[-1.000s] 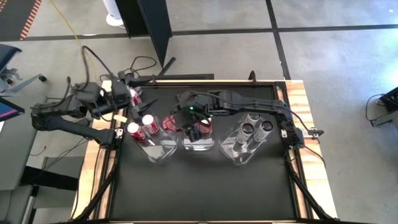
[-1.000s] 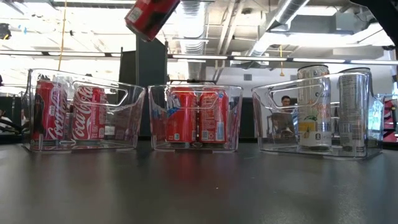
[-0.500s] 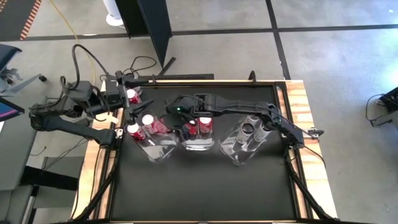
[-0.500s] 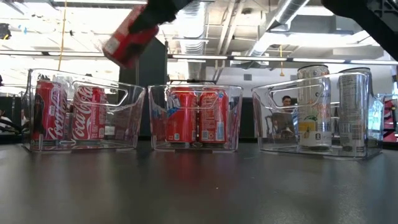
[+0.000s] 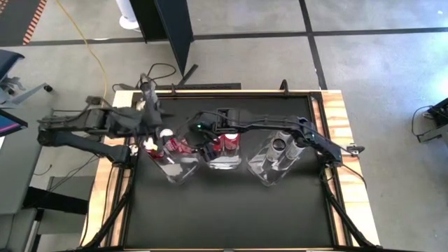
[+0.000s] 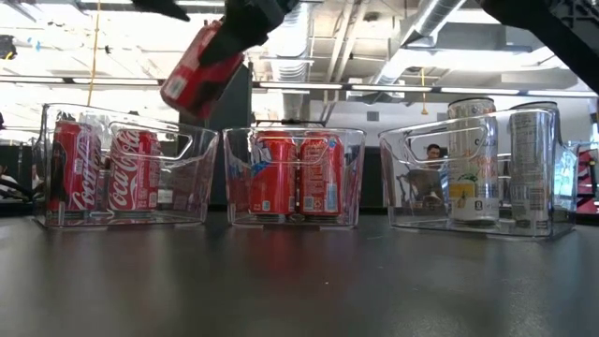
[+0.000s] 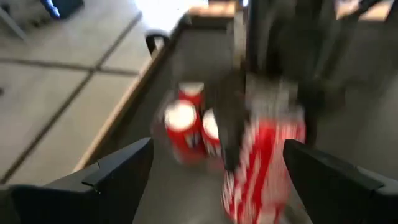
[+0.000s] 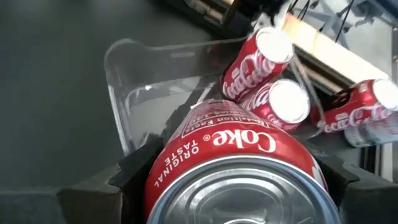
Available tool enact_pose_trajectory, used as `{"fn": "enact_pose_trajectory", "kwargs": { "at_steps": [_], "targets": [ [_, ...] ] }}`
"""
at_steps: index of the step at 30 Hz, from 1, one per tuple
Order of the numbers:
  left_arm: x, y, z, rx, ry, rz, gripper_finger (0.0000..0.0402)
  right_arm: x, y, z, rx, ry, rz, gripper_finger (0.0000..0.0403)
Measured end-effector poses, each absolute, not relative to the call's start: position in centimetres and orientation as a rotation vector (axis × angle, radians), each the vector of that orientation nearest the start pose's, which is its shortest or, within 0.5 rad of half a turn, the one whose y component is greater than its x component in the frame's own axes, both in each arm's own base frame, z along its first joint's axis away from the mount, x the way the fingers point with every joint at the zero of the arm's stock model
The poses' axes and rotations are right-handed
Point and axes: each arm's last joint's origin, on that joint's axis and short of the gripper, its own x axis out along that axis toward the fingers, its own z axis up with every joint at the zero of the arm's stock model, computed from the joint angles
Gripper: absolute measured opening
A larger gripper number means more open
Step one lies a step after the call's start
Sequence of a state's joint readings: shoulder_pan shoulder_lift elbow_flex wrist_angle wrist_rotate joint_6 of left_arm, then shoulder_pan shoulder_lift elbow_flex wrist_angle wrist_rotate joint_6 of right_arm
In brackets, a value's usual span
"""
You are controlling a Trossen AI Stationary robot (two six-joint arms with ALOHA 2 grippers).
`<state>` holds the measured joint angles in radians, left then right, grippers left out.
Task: Sort soda cans
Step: Put the top center red soda can into the left transparent bin
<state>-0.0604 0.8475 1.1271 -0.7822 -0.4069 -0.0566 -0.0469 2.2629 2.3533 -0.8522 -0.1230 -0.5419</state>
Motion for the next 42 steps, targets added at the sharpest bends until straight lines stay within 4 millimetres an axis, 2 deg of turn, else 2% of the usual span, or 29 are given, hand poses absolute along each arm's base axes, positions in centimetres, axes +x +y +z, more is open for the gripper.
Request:
{"fn": "enact_pose_trajectory", "kwargs": {
  "at_steps": [3,7,13,17,21,34,42],
  "targets": [
    [14.0,-0.1,36.7,0.032,0.545,0.343,0.0355,49.1,-1.9,33.2,-0.453,0.709,0.273,0.0303],
    [13.7,-0.7,34.6,0.017,0.577,0.308,0.0355,48.9,-1.9,33.3,-0.456,0.72,0.277,0.0303],
    [14.7,-1.7,31.5,0.031,0.6,0.237,0.0355,48.9,-1.9,33.7,-0.472,0.694,0.273,0.0303],
    [15.8,-1.9,30.4,0.039,0.522,0.21,0.0355,48.9,-1.9,33.8,-0.473,0.688,0.27,0.0303],
    [16.6,-2.0,29.1,0.059,0.53,0.234,0.0356,48.9,-1.8,33.8,-0.47,0.681,0.269,0.0303],
    [20.8,-1.5,27.2,0.077,0.541,0.283,0.0356,49.1,-0.8,33.9,-0.479,0.661,0.284,0.0303],
    [21.9,-1.4,27.2,0.102,0.488,0.281,0.0355,48.9,-0.6,33.7,-0.469,0.694,0.293,0.0303]
  ]
}}
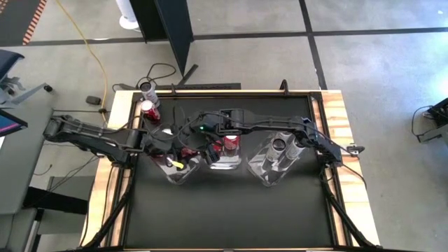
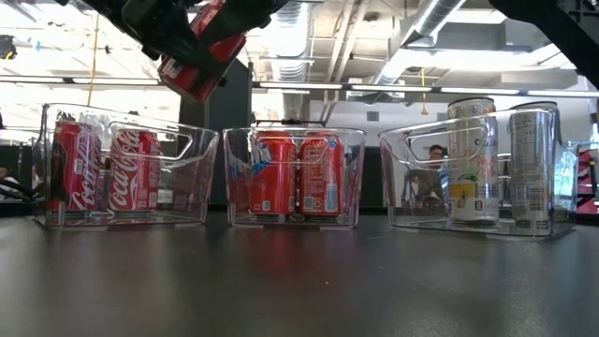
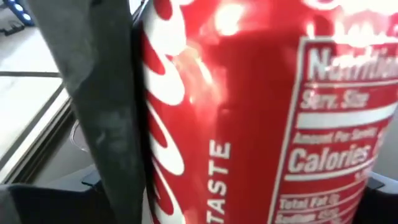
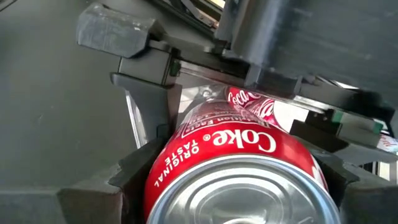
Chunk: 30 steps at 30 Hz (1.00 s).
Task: Sort soda cans
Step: Put the top center red soda can into the left transparent bin
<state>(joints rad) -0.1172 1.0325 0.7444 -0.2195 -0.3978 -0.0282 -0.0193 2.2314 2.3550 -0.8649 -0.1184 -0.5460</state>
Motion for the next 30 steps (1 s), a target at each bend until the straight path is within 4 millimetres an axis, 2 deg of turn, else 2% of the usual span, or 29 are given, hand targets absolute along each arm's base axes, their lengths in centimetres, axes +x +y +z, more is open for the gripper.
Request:
{"fn": "enact_pose_trajectory", "kwargs": {
  "at_steps": [4,9,13,17,24,30],
  "targets": [
    [21.9,-1.4,27.2,0.092,0.484,0.301,0.034,48.8,-0.6,33.6,-0.462,0.702,0.29,0.0303],
    [21.9,-1.4,27.2,0.09,0.483,0.305,0.0285,48.8,-0.6,33.6,-0.465,0.705,0.285,0.0316],
    [21.9,-1.4,27.2,0.091,0.484,0.306,0.0285,48.8,-0.4,33.6,-0.479,0.713,0.267,0.0359],
    [21.9,-1.4,27.0,0.09,0.483,0.311,0.0285,48.8,-0.2,33.6,-0.49,0.717,0.266,0.0381],
    [21.7,-1.3,26.1,0.08,0.484,0.338,0.0285,48.8,-0.3,33.6,-0.513,0.729,0.228,0.0386],
    [21.4,-1.3,25.3,0.06,0.444,0.363,0.0285,47.7,-0.2,35.3,-0.522,0.706,0.215,0.0387]
  ]
}}
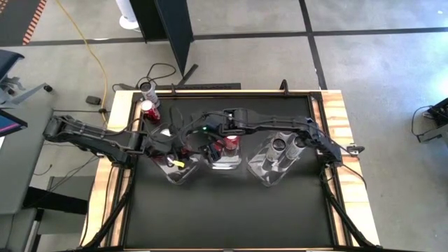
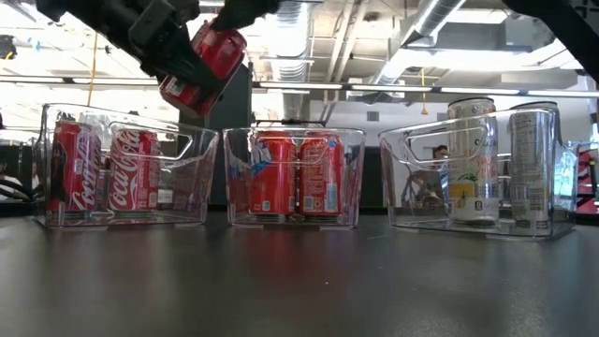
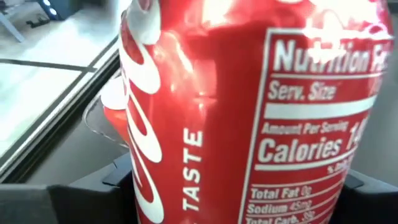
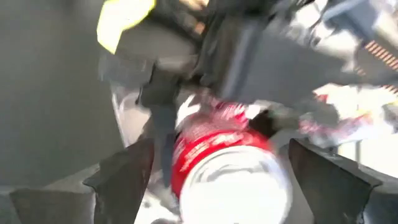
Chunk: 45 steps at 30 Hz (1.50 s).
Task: Sort soda cans
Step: Put the top center red soda can into the left transparent bin
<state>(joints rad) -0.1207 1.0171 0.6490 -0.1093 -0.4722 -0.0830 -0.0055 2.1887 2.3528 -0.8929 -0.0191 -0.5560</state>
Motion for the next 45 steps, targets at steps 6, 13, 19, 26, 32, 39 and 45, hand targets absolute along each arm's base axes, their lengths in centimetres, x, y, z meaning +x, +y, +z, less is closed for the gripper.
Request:
{"fn": "enact_pose_trajectory", "kwargs": {
  "at_steps": [6,13,19,26,32,39,45],
  "targets": [
    [20.9,-1.9,25.0,0.062,0.38,0.372,0.0285,46.1,-0.2,38.0,-0.521,0.652,0.198,0.0387],
    [19.2,-2.6,23.6,0.03,0.294,0.435,0.0285,44.7,-0.2,39.8,-0.52,0.623,0.189,0.0388],
    [17.2,-3.3,22.1,0.01,0.21,0.46,0.0285,44.7,-0.2,39.7,-0.514,0.637,0.191,0.0388],
    [15.5,-3.8,20.7,0.016,0.158,0.399,0.0285,45.1,-0.2,39.2,-0.472,0.619,0.257,0.0388],
    [14.9,-3.7,18.7,0.012,0.146,0.382,0.0285,46.8,-0.1,37.4,-0.455,0.6,0.305,0.0353],
    [14.3,-3.5,17.2,-0.006,0.108,0.372,0.0285,48.9,-0.1,35.8,-0.447,0.548,0.292,0.0227],
    [14.2,-3.4,16.6,0.01,0.131,0.373,0.0285,50.0,-0.1,35.5,-0.417,0.476,0.263,0.0077]
  ]
}}
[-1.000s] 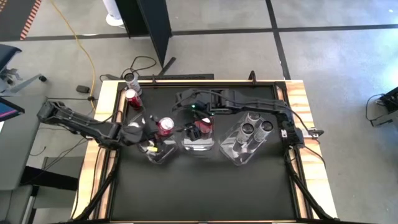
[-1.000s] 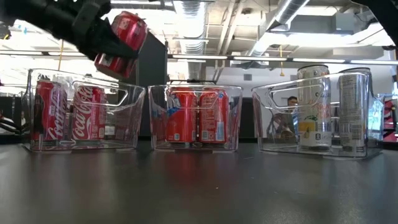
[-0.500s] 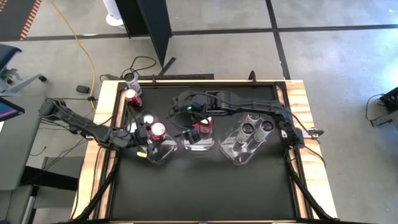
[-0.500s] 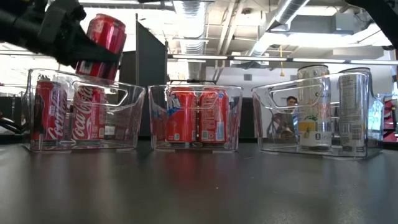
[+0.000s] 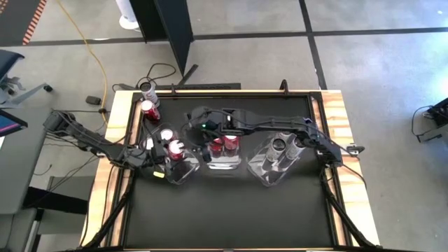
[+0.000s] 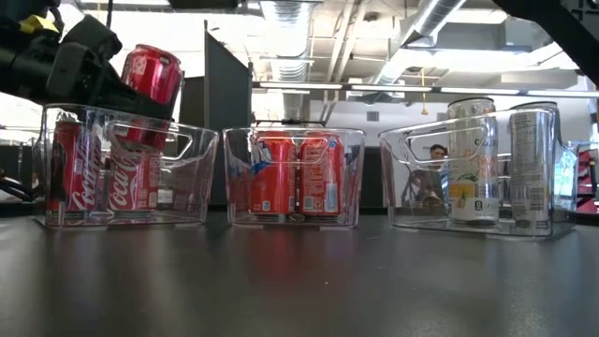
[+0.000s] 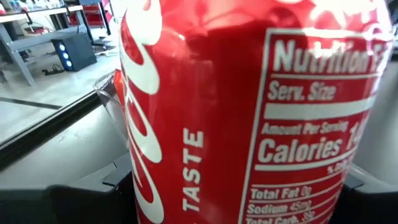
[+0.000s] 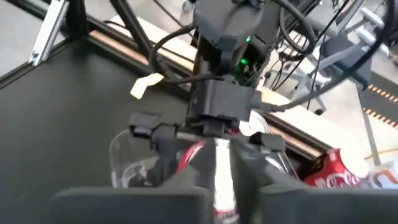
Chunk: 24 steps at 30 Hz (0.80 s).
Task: Sort soda cans
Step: Put the top center red soda can into the left transparent bin
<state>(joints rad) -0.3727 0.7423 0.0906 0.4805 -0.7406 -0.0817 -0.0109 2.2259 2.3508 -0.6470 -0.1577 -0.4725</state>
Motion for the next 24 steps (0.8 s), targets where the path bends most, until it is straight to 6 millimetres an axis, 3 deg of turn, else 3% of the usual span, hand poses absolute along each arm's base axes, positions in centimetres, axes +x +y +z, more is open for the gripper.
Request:
{"fn": "enact_pose_trajectory", "kwargs": {
  "at_steps": [2,4,24],
  "targets": [
    [14.2,-3.4,16.6,0.025,0.134,0.372,0.0285,50.7,-0.2,34.6,-0.416,0.474,0.261,0.0028],
    [14.2,-3.4,16.6,0.026,0.13,0.372,0.0285,50.9,-0.3,33.7,-0.404,0.509,0.264,0.0011],
    [14.7,-2.9,15.9,0.005,0.169,0.43,0.0285,53.4,-1.4,29.2,-0.334,0.558,0.239,0.0001]
  ]
}}
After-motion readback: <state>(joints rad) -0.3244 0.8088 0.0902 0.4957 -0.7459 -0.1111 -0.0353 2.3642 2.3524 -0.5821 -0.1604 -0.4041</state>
